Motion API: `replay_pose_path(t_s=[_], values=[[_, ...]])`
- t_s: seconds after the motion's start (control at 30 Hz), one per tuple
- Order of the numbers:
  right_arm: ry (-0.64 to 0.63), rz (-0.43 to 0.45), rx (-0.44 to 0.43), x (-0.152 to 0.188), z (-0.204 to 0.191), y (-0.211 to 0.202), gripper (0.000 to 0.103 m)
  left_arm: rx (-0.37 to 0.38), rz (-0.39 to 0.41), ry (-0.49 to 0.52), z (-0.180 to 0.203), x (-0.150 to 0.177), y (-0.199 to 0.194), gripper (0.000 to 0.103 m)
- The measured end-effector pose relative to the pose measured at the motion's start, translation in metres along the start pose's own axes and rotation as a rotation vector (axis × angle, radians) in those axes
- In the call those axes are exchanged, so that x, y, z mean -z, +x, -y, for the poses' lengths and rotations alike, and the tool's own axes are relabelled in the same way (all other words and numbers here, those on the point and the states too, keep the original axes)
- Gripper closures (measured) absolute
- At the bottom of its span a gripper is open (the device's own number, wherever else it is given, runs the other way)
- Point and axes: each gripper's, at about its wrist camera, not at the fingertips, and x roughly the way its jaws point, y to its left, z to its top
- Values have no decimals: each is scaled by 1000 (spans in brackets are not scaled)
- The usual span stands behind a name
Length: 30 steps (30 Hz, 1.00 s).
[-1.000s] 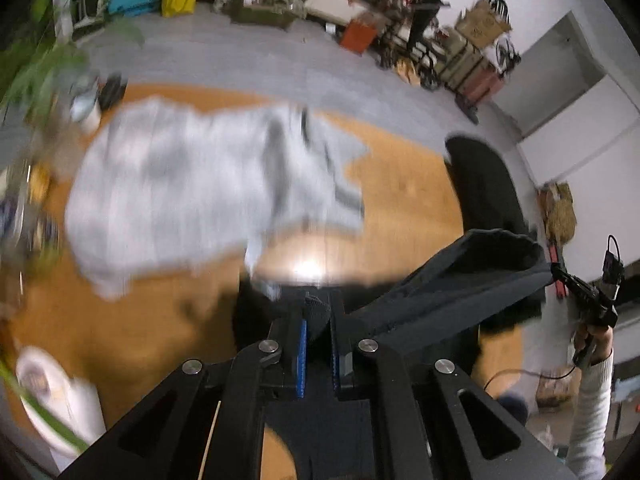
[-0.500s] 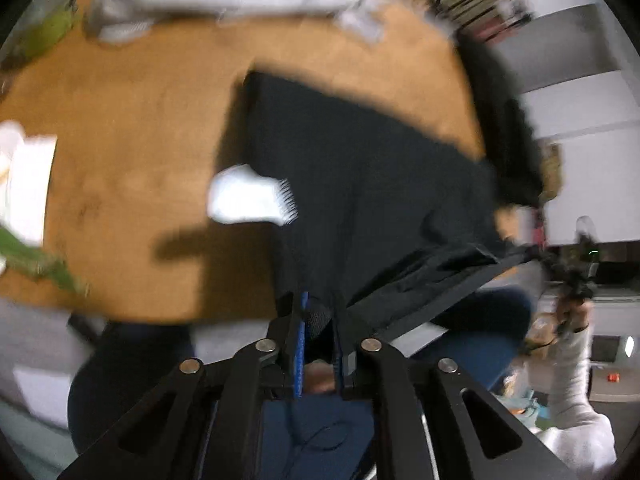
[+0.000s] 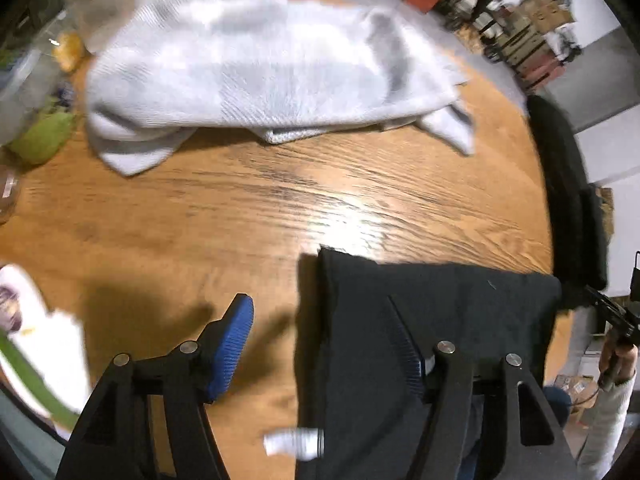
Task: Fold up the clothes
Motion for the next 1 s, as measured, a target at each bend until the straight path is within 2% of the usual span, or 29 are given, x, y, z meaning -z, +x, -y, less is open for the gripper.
replay_pose_path(t_s=[0.13,0.27,0.33,0.4,0.43,0.47,0.5,0.53,0.6,0.77,0.87,0.93,1.0], values=[[64,-107,90,-23,11,46,55,-14,-68,-5,3,-15,33,36],[73,-142,77,-23,14,63,55,29,-86,8,9,-13,43,36],[78,-159,67,-23,16,71,58,22,-95,17,12,-11,48,36],[83,-176,58,-22,18,80,68,17,-85,8,13,-10,48,37],[86,-184,53,-22,18,84,74,24,-63,7,14,-11,47,58],[83,-182,47,-21,19,84,87,33,-59,5,14,-12,46,91],[82,-162,50,-25,19,80,97,35,-57,-3,15,-13,45,98],[82,-138,56,-32,18,75,98,32,-47,-4,16,-14,42,100],[81,-89,68,-45,16,64,98,17,-3,6,20,-17,30,101],[80,34,99,-77,11,38,99,54,83,-15,20,-40,-8,101],[79,108,118,-97,8,22,99,53,159,-29,21,-59,-33,101],[78,157,130,-110,6,12,99,78,229,-59,17,-77,-51,101],[78,206,142,-123,4,1,97,91,304,-108,9,-94,-65,96]])
